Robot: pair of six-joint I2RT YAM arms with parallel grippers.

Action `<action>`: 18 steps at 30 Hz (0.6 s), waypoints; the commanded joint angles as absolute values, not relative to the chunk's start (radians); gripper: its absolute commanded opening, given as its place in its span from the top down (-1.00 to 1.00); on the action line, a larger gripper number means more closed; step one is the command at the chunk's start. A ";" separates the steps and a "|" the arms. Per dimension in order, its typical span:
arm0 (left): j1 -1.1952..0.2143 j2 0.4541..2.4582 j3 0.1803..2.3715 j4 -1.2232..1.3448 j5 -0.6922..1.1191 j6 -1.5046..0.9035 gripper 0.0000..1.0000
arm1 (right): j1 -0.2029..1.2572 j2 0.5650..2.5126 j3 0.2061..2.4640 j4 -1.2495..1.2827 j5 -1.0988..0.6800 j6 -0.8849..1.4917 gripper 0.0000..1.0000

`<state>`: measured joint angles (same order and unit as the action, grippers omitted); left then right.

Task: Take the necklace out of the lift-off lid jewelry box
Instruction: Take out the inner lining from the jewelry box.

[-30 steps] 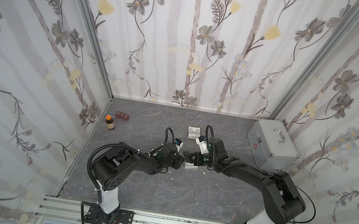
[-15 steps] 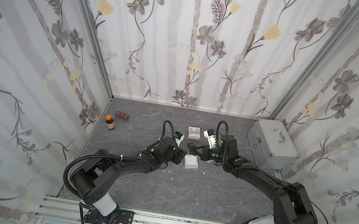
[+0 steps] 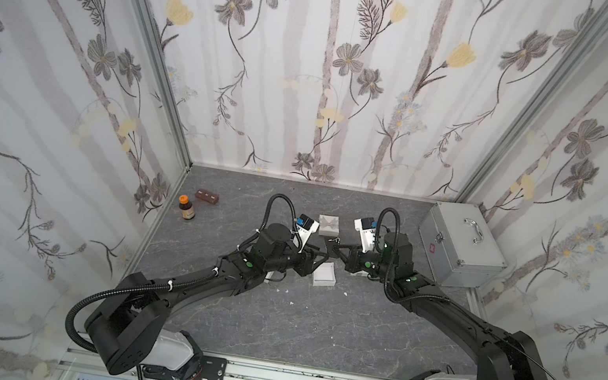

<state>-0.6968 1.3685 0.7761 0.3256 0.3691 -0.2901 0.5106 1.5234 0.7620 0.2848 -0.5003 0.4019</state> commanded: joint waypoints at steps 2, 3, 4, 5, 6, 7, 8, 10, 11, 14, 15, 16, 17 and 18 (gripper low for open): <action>-0.696 1.370 0.807 0.345 0.364 -0.325 0.15 | 0.517 1.497 0.753 0.366 -0.514 0.369 0.99; -0.696 1.377 0.815 0.337 0.361 -0.326 0.17 | 0.520 1.493 0.738 0.373 -0.519 0.367 0.98; -0.696 1.387 0.830 0.326 0.357 -0.327 0.20 | 0.521 1.487 0.718 0.384 -0.524 0.367 0.97; -0.696 1.395 0.841 0.317 0.357 -0.328 0.22 | 0.525 1.482 0.712 0.393 -0.528 0.366 0.97; -0.696 1.403 0.848 0.315 0.356 -0.332 0.24 | 0.526 1.478 0.706 0.399 -0.531 0.365 0.96; -0.696 1.411 0.854 0.316 0.356 -0.339 0.26 | 0.528 1.474 0.702 0.406 -0.533 0.365 0.96; -0.696 1.417 0.858 0.319 0.357 -0.347 0.28 | 0.530 1.470 0.697 0.411 -0.535 0.364 0.95; -0.696 1.425 0.865 0.334 0.370 -0.361 0.30 | 0.532 1.464 0.686 0.421 -0.535 0.364 0.95; -0.697 1.430 0.868 0.338 0.378 -0.368 0.31 | 0.532 1.459 0.681 0.427 -0.531 0.365 0.95; -0.696 1.445 0.884 0.337 0.396 -0.386 0.34 | 0.533 1.445 0.670 0.445 -0.524 0.370 0.95; -0.696 1.447 0.886 0.340 0.401 -0.391 0.35 | 0.532 1.440 0.667 0.451 -0.521 0.370 0.95; -0.696 1.452 0.887 0.344 0.407 -0.400 0.36 | 0.534 1.435 0.662 0.457 -0.517 0.372 0.95; -0.695 1.453 0.887 0.350 0.414 -0.407 0.38 | 0.534 1.431 0.659 0.462 -0.515 0.374 0.95; -0.695 1.454 0.888 0.355 0.419 -0.412 0.38 | 0.533 1.428 0.657 0.466 -0.510 0.374 0.95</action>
